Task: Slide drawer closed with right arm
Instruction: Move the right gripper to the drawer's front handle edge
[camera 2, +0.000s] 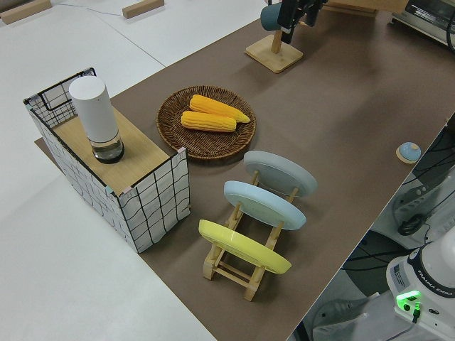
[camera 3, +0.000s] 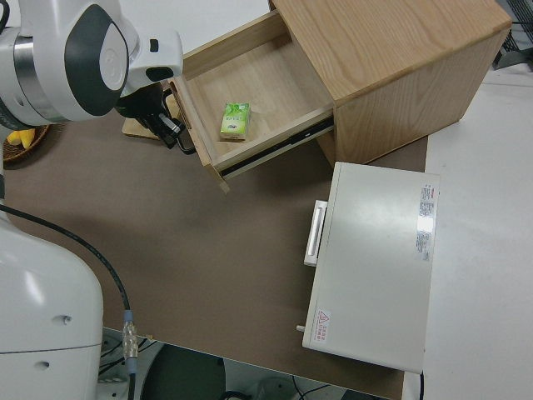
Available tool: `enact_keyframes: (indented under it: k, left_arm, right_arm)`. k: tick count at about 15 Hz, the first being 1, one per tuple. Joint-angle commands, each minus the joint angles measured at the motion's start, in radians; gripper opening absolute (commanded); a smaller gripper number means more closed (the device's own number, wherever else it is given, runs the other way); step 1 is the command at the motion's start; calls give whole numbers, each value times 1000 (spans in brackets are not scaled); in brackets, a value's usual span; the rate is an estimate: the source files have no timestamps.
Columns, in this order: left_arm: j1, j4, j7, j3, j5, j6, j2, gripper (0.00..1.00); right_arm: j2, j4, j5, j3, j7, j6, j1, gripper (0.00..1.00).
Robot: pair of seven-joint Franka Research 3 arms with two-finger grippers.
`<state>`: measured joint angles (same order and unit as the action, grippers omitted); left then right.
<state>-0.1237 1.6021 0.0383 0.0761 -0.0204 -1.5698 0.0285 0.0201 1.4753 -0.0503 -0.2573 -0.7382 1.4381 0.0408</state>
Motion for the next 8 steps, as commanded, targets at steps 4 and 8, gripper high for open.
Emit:
enact_keyframes:
  k: [4, 8]
  left_arm:
    - [-4, -4, -1, 4, 13, 14, 8, 998]
    - [-4, -2, -1, 4, 13, 14, 8, 995]
  right_arm:
    - [-2, 10, -60, -33, -226, 42, -29, 0]
    - [-2, 57, -57, -48, -303, 82, -64, 0]
